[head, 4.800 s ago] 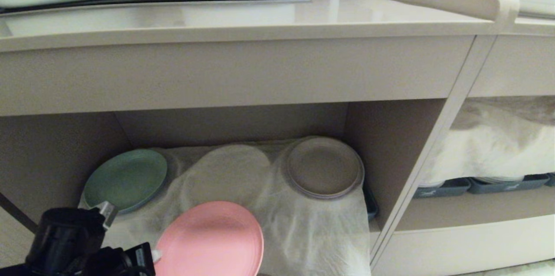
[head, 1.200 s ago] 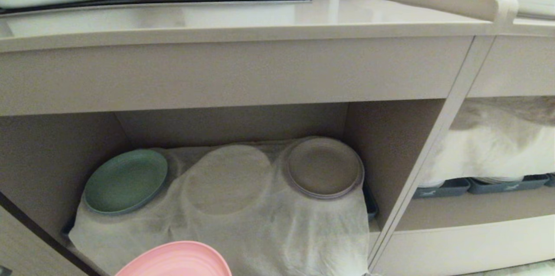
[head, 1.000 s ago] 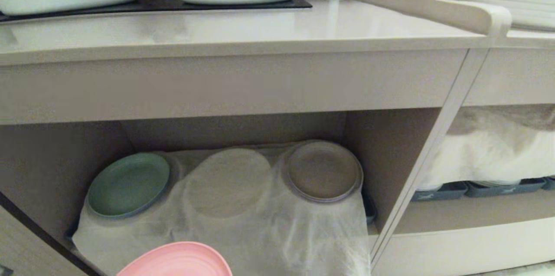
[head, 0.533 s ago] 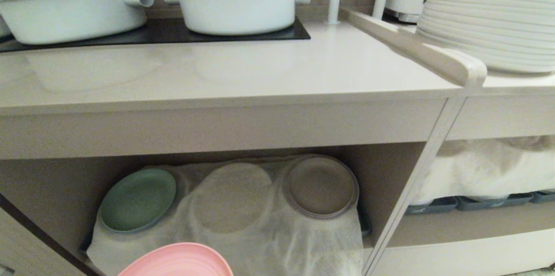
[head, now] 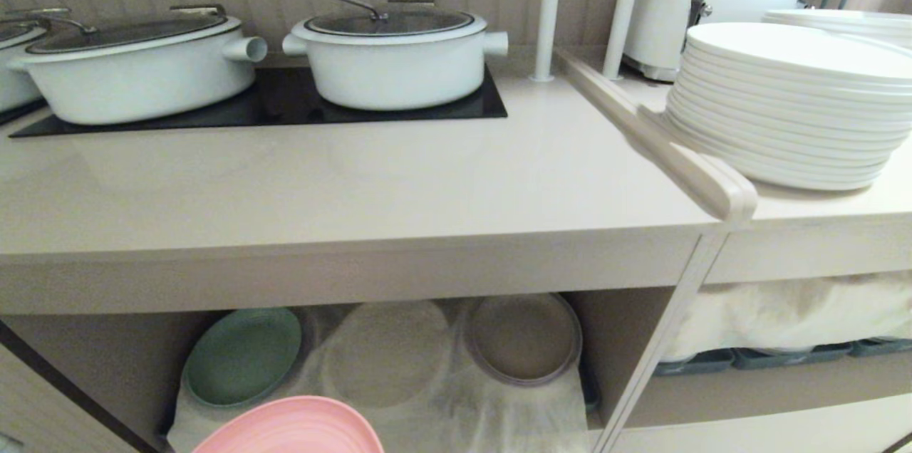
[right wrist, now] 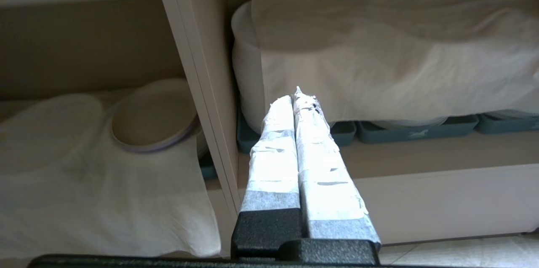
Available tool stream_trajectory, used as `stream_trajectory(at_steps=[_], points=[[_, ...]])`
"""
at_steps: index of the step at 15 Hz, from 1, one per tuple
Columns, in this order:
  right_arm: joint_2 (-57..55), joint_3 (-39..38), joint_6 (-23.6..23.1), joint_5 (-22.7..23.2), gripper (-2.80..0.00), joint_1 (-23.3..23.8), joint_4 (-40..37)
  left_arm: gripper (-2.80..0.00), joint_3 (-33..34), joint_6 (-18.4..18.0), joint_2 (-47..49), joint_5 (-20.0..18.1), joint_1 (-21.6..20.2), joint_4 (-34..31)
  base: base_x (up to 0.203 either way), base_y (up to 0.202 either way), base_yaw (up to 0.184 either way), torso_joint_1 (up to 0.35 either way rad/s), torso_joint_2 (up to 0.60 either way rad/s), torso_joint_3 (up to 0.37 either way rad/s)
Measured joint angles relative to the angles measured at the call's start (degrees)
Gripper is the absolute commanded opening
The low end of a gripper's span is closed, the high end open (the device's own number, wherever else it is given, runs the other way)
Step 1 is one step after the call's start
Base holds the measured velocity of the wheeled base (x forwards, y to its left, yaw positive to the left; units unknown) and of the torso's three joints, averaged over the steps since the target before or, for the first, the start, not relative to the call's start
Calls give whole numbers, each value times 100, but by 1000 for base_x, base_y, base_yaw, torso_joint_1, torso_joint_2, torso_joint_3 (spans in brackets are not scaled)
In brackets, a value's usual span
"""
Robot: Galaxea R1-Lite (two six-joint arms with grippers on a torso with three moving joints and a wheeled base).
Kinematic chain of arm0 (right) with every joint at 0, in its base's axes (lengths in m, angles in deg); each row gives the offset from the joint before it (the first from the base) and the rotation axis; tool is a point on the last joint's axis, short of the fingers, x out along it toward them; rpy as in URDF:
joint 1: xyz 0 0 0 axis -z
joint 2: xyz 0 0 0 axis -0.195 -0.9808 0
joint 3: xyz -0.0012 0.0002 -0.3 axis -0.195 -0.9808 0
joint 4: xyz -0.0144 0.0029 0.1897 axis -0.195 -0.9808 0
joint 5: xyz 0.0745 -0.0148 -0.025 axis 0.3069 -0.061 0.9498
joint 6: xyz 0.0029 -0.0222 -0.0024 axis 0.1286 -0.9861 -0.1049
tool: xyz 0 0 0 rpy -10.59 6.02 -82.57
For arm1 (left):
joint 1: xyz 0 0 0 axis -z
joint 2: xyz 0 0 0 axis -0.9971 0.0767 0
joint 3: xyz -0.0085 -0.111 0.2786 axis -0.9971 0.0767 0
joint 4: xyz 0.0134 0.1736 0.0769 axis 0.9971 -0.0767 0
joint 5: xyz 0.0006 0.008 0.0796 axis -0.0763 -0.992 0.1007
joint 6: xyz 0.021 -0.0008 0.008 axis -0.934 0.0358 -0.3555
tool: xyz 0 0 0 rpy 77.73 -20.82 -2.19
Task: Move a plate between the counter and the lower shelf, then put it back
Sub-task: Put the plate
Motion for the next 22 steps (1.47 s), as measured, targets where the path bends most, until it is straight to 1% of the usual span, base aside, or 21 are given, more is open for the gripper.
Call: stream_trajectory(at_steps=[16,19,22], points=[[0,0,-17,8,-280,0,7,-280,-5,102,11,-3,10,6,0,0,0,255,-546,-295],[0,0,-18,8,-280,-2,1,-280,2,204,11,0,63,4,0,0,0,204,-408,-214],[0,0,-20,9,-280,-2,4,-280,0,215,11,5,79,4,0,0,0,171,-351,-181]])
